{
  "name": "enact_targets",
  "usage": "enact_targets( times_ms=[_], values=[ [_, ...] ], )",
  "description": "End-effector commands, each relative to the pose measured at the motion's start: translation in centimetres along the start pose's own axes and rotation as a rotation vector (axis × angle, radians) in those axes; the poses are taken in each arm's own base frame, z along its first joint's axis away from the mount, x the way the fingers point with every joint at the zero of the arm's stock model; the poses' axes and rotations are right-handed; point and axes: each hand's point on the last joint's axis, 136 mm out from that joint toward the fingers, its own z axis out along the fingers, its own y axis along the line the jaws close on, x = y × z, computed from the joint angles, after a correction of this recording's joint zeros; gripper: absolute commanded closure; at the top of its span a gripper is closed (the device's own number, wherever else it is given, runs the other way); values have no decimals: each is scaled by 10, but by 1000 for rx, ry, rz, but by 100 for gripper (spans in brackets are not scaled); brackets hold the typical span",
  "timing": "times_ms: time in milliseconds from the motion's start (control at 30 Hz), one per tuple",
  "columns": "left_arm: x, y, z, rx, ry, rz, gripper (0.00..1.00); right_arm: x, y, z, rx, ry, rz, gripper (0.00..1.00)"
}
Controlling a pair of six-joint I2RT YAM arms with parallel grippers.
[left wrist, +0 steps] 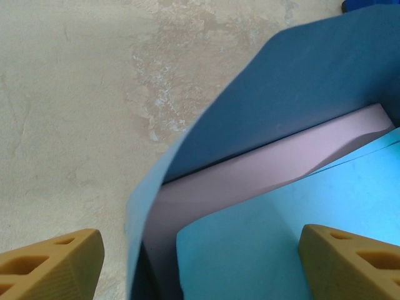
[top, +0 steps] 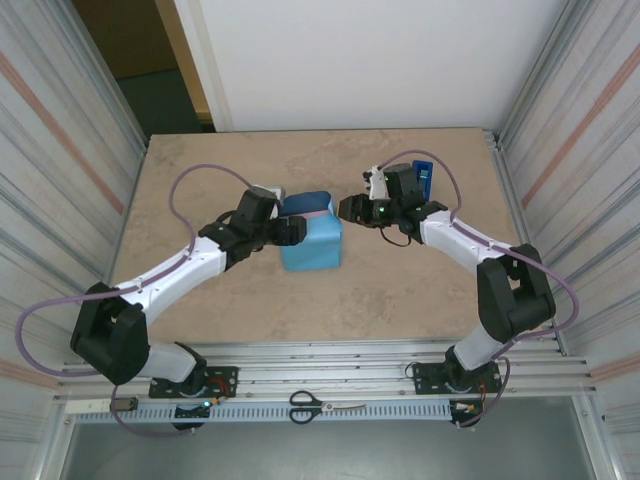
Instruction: Wrap the gift box in paper
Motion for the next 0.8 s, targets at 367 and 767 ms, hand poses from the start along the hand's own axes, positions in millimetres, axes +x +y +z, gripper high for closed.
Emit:
enact_targets(
  times_ms=[367, 767],
  values=[
    [10, 0, 10, 138, 56, 39, 21, 28, 19, 6, -112, 71, 15, 63],
    [15, 2, 12, 144, 82, 62, 21, 20, 18, -9, -93, 29, 8, 57]
  ],
)
